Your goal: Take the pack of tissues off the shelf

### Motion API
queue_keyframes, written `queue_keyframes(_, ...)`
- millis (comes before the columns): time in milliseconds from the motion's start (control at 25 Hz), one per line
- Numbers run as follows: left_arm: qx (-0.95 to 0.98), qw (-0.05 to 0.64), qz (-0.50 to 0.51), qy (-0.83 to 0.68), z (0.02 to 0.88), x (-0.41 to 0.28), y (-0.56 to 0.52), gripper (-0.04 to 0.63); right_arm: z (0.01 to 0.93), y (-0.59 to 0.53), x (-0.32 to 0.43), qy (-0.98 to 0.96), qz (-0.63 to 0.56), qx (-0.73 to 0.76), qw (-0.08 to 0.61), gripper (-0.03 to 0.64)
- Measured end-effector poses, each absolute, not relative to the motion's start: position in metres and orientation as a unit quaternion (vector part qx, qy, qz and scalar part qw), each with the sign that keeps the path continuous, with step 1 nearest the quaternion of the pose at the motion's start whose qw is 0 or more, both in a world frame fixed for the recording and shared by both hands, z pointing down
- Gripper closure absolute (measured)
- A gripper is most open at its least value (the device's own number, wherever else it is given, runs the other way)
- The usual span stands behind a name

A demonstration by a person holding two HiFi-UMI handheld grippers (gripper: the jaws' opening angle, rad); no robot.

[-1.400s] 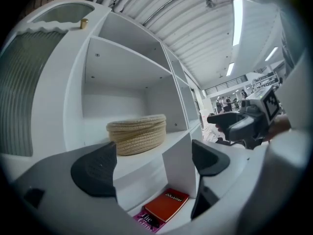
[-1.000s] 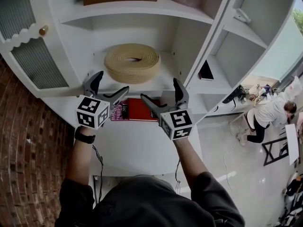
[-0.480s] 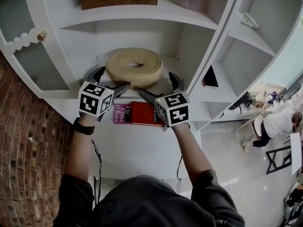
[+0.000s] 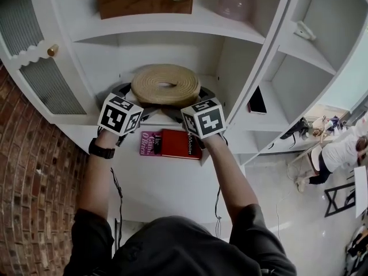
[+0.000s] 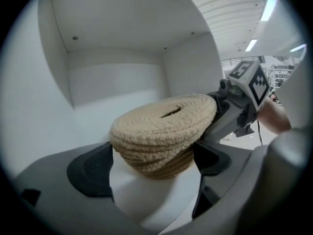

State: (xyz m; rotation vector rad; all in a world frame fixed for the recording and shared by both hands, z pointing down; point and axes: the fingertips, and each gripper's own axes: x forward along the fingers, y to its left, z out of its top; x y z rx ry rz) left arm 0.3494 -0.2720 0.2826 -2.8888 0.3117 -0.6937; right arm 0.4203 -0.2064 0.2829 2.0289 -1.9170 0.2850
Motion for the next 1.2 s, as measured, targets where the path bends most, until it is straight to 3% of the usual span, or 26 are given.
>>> queue_keyframes(200, -0.967, 0.077, -0.220, 0.103, 0.282, 0.351, -0.271, 0.098, 0.282, -0.206, 0.423, -0.675, 0.089, 0.714, 0.164, 0.095)
queue_keyframes(640, -0.972, 0.081, -0.188, 0.117, 0.280, 0.324, -0.239, 0.098, 0.280, -0.177, 0.397, -0.698, 0.053, 0.698, 0.152, 0.104)
queue_keyframes(1200, -0.971, 0.083, -0.129, 0.184, 0.290, 0.216, -0.175, 0.103, 0.289, -0.122, 0.295, -0.734, -0.035, 0.661, 0.154, 0.112)
